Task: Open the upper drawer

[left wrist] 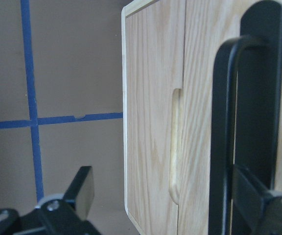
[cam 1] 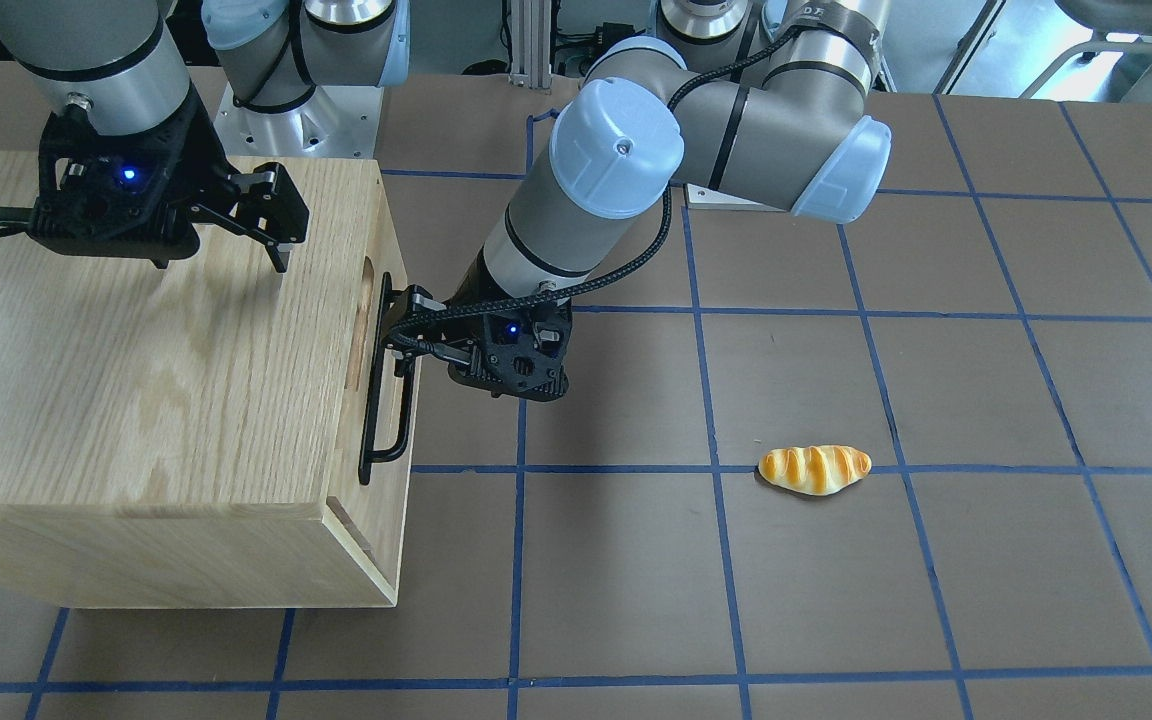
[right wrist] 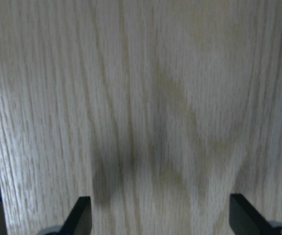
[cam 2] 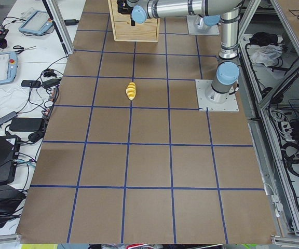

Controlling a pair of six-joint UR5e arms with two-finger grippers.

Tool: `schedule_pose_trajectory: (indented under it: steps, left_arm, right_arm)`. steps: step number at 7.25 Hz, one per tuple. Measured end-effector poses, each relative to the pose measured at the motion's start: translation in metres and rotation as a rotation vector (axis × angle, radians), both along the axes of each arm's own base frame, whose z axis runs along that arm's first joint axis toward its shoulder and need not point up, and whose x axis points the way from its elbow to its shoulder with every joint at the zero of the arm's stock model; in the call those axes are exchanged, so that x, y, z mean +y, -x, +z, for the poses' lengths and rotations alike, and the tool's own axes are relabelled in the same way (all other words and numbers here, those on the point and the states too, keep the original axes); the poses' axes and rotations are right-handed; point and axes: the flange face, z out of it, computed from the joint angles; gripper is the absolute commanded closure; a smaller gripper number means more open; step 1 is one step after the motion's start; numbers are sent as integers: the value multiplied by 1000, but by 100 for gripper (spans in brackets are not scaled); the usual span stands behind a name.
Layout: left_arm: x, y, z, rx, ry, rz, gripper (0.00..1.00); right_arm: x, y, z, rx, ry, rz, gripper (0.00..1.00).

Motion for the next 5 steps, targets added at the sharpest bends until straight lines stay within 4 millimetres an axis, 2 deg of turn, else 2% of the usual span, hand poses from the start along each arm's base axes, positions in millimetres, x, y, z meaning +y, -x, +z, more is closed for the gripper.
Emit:
schedule_pose_trajectory:
  steps: [5]
  left_arm:
    - [0,-9,2,-59,47,-56,0]
  right_arm:
    - [0,0,0,0,0,1,0]
